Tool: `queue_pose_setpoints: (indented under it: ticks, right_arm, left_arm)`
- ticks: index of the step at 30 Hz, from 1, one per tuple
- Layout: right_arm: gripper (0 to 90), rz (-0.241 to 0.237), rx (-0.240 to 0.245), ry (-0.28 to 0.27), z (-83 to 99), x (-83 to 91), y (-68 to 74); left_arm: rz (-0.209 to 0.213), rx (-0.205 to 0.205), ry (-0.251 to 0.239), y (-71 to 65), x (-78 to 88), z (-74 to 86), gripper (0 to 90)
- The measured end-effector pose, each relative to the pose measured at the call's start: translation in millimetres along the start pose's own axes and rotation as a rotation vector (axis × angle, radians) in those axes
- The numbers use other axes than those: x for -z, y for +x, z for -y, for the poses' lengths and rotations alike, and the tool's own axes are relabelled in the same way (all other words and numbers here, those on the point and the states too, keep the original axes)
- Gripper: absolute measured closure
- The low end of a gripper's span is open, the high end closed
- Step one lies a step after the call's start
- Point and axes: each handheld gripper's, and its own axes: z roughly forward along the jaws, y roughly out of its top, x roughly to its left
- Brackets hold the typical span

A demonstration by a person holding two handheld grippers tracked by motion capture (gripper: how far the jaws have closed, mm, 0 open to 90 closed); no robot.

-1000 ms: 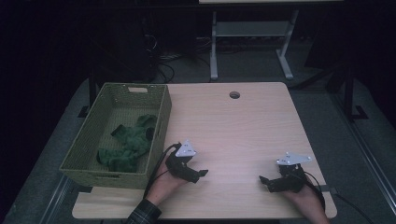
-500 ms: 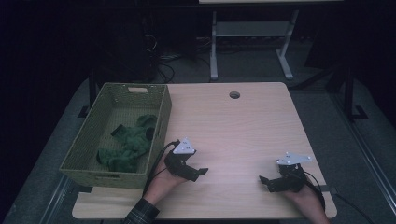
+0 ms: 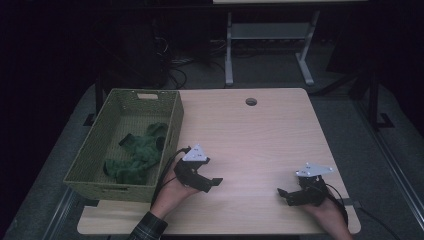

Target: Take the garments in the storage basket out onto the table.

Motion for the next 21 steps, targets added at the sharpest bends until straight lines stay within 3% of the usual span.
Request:
queue_pose_setpoints:
  ticks: [21]
  right_arm:
    - [2.8, 0.0, 0.0, 0.0, 0.0, 0.0, -0.1]
  left_arm:
    - [0.001, -0.028, 0.006, -4.4, 17.2, -21.4, 14.1]
